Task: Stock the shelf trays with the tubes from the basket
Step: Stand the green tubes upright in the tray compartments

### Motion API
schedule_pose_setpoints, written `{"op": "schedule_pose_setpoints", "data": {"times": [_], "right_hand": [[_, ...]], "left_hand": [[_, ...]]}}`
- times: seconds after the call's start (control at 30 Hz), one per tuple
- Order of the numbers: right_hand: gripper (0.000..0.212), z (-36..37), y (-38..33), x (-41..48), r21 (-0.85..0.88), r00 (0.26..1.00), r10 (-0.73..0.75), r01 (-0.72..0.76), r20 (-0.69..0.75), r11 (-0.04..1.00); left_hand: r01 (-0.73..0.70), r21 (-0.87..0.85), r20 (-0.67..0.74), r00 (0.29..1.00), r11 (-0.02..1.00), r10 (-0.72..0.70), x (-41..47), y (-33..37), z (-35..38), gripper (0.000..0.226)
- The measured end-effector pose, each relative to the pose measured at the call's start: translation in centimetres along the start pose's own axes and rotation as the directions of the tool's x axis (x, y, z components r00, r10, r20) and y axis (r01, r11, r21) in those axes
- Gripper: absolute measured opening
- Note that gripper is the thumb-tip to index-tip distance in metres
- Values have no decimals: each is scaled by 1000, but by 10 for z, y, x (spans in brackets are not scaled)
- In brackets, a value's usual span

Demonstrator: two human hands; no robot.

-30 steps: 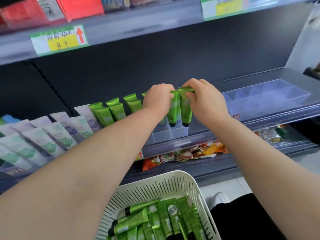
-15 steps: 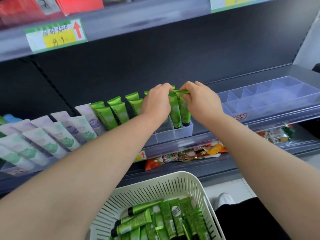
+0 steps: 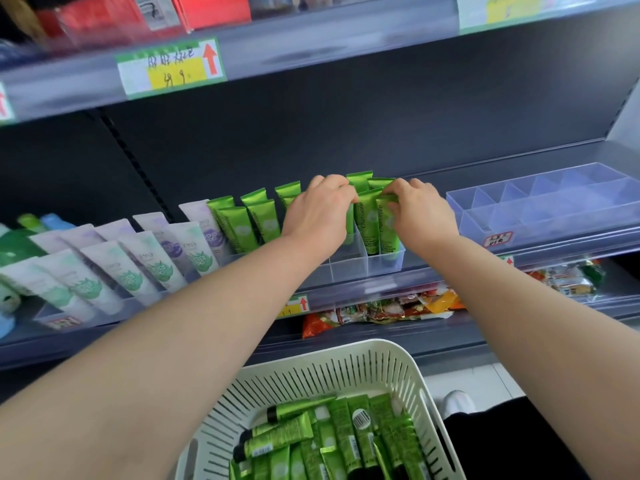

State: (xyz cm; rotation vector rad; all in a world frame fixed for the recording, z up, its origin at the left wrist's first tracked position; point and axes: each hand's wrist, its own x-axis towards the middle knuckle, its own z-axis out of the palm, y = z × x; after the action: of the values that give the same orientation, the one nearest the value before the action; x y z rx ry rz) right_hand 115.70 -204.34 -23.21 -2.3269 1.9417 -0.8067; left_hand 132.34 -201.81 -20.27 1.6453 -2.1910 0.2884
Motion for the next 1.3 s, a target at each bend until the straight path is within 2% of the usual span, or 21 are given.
{"op": "schedule_pose_setpoints", "data": {"times": [0.27, 0.37, 0.47, 0.63, 0.7, 0.77, 0.87, 0.9, 0.97, 1.07, 1.13, 1.23, 1.3], "right_hand": [[31, 4, -23, -41, -63, 965, -86, 72, -248, 995], [35, 12, -32, -66, -86, 957, -124, 105, -264, 991], [35, 25, -37, -91, -89, 966, -160, 145, -202, 985], [32, 66, -41, -149, -48, 975, -221, 219, -38, 975], [31, 84, -38, -170, -15, 976, -210, 211, 58, 977], [30, 102, -34, -188, -12, 963, -191, 196, 193, 980], [35, 126, -27, -212, -15, 891, -155, 178, 426, 984], [37, 133, -25, -219, -6, 850, -137, 163, 509, 987], [40, 145, -26, -230, -11, 748, -92, 131, 658, 991], [42, 160, -33, -244, -61, 599, -28, 129, 801, 990], [37, 170, -39, -252, -53, 529, -28, 137, 848, 989], [44, 183, -51, -261, -32, 460, -36, 140, 887, 990], [55, 192, -56, -265, -61, 439, -47, 228, 898, 972]], "left_hand": [[-20, -16, -19, 1000, 1000, 20, -29, -7, -3, 41], [-28, -20, -7, 1000, 999, 28, -50, -14, 2, 39], [-4, -51, 31, 1000, 999, 5, -73, -21, 9, 38], [101, -104, 178, 981, 989, -81, -133, -36, 39, 36], [141, -116, 246, 963, 983, -109, -158, -42, 54, 34], [197, -96, 374, 916, 976, -148, -180, -46, 70, 34], [279, -64, 644, 745, 958, -174, -214, -51, 91, 33], [289, -62, 709, 687, 955, -162, -225, -52, 97, 33], [314, -49, 771, 615, 948, -164, -245, -54, 107, 35], [401, -37, 784, 580, 915, -222, -268, -59, 119, 38], [434, -24, 780, 571, 900, -255, -277, -64, 125, 40], [486, -18, 791, 541, 874, -285, -289, -74, 131, 39], [507, -32, 805, 524, 861, -279, -296, -79, 134, 39]]}}
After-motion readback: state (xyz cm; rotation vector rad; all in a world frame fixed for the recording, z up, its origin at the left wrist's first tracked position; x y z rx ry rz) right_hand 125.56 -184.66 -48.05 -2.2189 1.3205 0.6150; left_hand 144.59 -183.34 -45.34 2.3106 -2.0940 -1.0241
